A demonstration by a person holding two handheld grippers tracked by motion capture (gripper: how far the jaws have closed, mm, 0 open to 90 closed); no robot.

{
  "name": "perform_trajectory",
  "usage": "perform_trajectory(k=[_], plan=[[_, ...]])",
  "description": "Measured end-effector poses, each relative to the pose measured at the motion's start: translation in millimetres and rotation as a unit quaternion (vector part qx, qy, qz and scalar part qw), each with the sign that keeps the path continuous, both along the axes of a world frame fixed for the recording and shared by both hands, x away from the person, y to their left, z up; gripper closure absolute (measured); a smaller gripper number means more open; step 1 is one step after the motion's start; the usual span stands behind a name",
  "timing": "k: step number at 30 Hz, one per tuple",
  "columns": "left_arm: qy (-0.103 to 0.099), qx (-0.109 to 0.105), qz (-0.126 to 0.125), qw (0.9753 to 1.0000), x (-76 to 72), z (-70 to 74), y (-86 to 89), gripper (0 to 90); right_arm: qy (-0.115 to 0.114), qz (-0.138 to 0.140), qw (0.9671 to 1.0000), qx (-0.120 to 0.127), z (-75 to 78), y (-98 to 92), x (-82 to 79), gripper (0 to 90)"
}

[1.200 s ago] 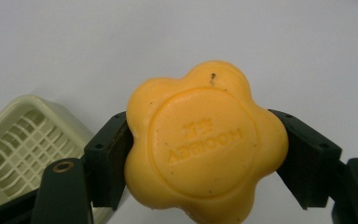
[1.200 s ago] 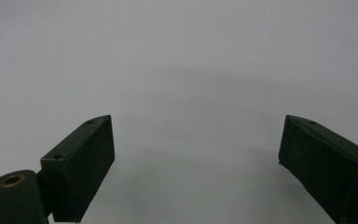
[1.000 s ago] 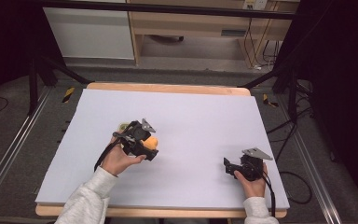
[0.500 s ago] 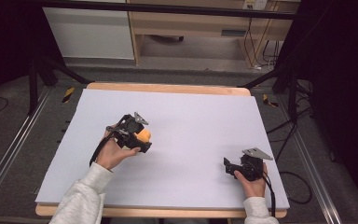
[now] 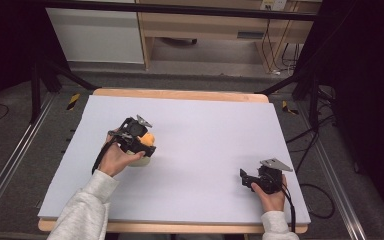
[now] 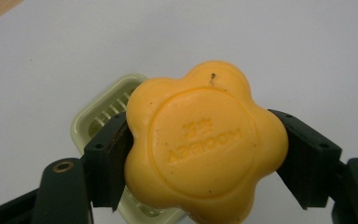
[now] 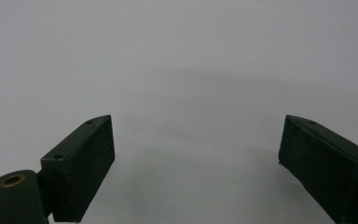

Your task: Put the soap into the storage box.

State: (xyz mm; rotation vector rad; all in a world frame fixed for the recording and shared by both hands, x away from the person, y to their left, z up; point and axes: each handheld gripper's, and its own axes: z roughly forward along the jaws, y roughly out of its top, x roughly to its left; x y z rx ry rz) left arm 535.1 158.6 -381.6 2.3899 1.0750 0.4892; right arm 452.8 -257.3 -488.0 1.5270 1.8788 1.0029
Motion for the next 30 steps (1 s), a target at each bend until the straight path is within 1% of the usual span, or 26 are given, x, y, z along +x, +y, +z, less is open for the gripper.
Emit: perform_trajectory(k=[5, 9, 11, 16, 18, 20, 23, 26, 30], plan=[[0.001, 0.004, 0.008, 1.0000, 5.2, -3.1, 4.3, 26.5, 0.000, 0.000, 1.0000, 0.000, 0.0, 0.0, 0.0, 10.8], [0.004, 0.003, 0.013, 0.9999, 8.0, -4.0, 7.1, 26.5, 0.000, 0.000, 1.0000, 0.001, 0.1, -0.2, -0.1, 10.8], [0.006, 0.000, 0.018, 0.9998, 10.8, -5.3, 10.5, 26.5, 0.001, 0.000, 1.0000, 0.001, 0.0, -0.2, 0.0, 10.8], [0.005, 0.000, 0.025, 0.9997, 14.4, -8.9, 14.0, 26.5, 0.000, 0.000, 1.0000, 0.000, -0.1, -0.3, 0.0, 10.8], [0.009, -0.003, 0.032, 0.9994, 17.5, -11.8, 17.3, 26.5, 0.000, 0.000, 1.0000, 0.000, -0.1, -0.4, 0.0, 10.8], [0.011, -0.001, 0.035, 0.9993, 18.7, -13.5, 18.5, 26.5, 0.000, 0.000, 1.0000, 0.000, -0.1, -0.5, 0.0, 10.9], [0.014, 0.000, 0.038, 0.9992, 20.1, -16.5, 20.5, 26.5, 0.000, -0.001, 1.0000, 0.001, 0.1, -0.3, -0.2, 10.9], [0.014, -0.005, 0.041, 0.9991, 21.9, -19.5, 23.2, 26.5, 0.000, -0.001, 1.0000, 0.001, -0.1, -0.3, 0.0, 10.9], [0.018, -0.003, 0.046, 0.9988, 24.0, -22.7, 25.4, 26.5, 0.000, 0.000, 1.0000, 0.000, -0.2, -0.7, 0.1, 10.9]])
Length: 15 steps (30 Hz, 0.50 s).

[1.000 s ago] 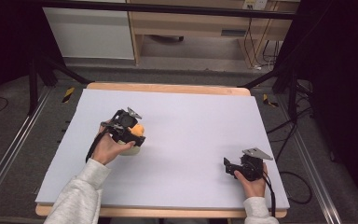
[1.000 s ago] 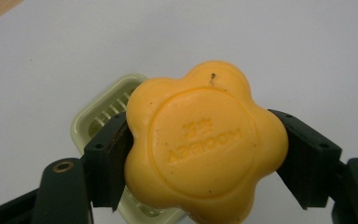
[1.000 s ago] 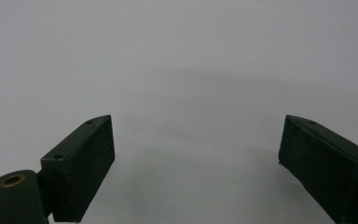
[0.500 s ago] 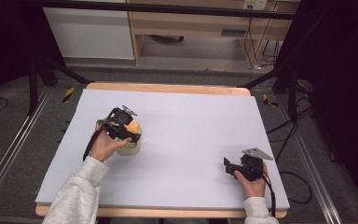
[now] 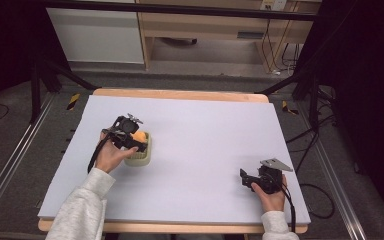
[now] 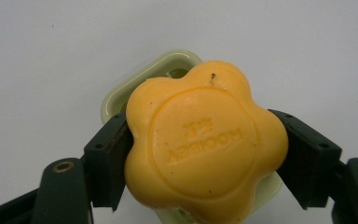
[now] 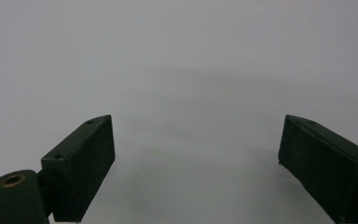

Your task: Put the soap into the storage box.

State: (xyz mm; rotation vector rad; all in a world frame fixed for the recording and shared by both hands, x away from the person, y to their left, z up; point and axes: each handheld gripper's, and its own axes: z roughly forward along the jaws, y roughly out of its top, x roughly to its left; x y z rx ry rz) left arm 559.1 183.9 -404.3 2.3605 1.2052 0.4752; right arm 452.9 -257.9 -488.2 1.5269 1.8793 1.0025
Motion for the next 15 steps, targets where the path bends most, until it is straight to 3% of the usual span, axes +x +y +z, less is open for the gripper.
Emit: perform_trajectory(k=[15], plan=[[0.015, 0.002, 0.000, 0.9999, 3.9, -16.8, -1.0, 26.5, 0.000, -0.001, 1.0000, 0.001, 0.2, 0.5, -0.2, 11.3]])
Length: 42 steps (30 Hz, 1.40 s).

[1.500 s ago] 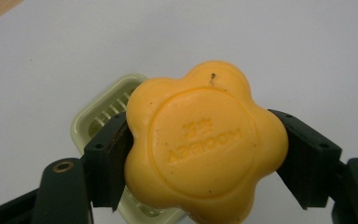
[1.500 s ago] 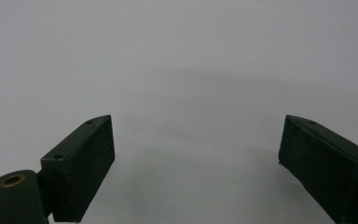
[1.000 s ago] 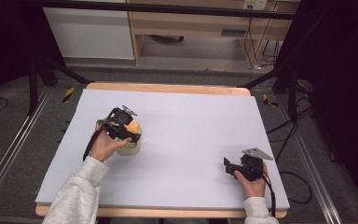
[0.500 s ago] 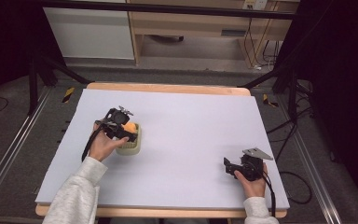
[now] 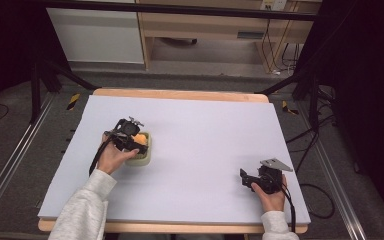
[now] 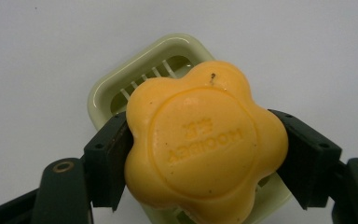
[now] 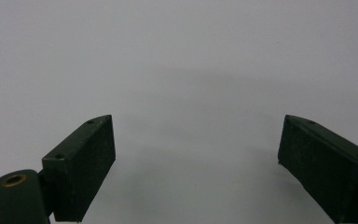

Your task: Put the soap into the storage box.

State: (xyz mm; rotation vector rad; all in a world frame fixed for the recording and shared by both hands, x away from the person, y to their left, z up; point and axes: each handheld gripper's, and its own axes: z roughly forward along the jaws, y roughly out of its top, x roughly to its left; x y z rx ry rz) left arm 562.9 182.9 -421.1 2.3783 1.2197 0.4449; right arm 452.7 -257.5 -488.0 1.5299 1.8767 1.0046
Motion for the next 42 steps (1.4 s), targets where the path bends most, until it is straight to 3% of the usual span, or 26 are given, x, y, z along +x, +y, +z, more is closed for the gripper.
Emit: perform_trajectory(k=[33, 42], plan=[[0.012, 0.002, 0.003, 0.9999, 3.2, -13.4, 2.5, 26.4, -0.002, 0.001, 1.0000, -0.004, -0.3, 0.0, 0.1, 11.8], [0.009, -0.006, 0.001, 0.9999, 2.2, -15.8, 5.7, 26.0, -0.003, 0.001, 1.0000, -0.005, -0.3, 0.4, -0.1, 11.8]])
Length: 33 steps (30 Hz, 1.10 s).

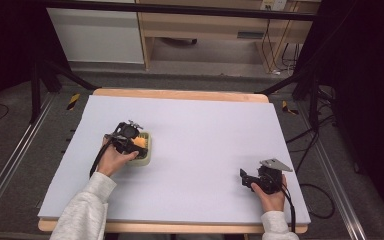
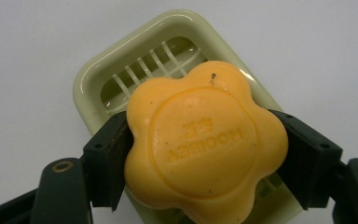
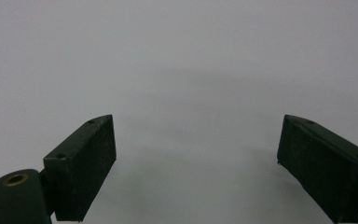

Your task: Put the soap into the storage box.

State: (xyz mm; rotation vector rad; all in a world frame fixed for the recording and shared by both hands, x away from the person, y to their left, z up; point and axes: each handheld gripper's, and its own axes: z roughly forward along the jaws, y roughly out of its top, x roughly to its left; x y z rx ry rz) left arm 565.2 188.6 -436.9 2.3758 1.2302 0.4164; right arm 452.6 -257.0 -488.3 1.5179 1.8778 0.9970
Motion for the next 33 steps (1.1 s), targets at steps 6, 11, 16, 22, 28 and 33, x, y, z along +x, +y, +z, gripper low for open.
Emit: perform_trajectory(k=[6, 11, 16, 22, 28, 33], plan=[[-0.003, -0.001, 0.002, 1.0000, -0.8, -0.4, -0.2, 25.8, 0.001, 0.000, 1.0000, 0.001, 0.0, 0.0, 0.1, 11.7], [-0.007, -0.008, -0.001, 0.9999, -2.2, 1.5, -0.3, 23.3, 0.001, 0.000, 1.0000, 0.000, 0.0, 0.1, 0.1, 11.7], [-0.014, -0.007, 0.000, 0.9999, -3.8, 3.5, 0.0, 23.5, 0.000, 0.000, 1.0000, 0.000, 0.0, 0.2, -0.1, 11.8], [-0.032, -0.017, 0.001, 0.9993, -11.1, 12.5, 2.2, 22.6, 0.000, -0.001, 1.0000, 0.000, 0.1, 0.1, -0.1, 11.8], [-0.056, -0.035, -0.004, 0.9978, -22.0, 20.5, 3.4, 21.4, -0.001, -0.002, 1.0000, 0.002, 0.1, -0.4, -0.1, 11.7], [-0.083, -0.063, -0.006, 0.9946, -36.5, 25.8, 5.6, 21.2, 0.000, -0.003, 1.0000, 0.006, 0.3, -0.6, -0.2, 11.7]])
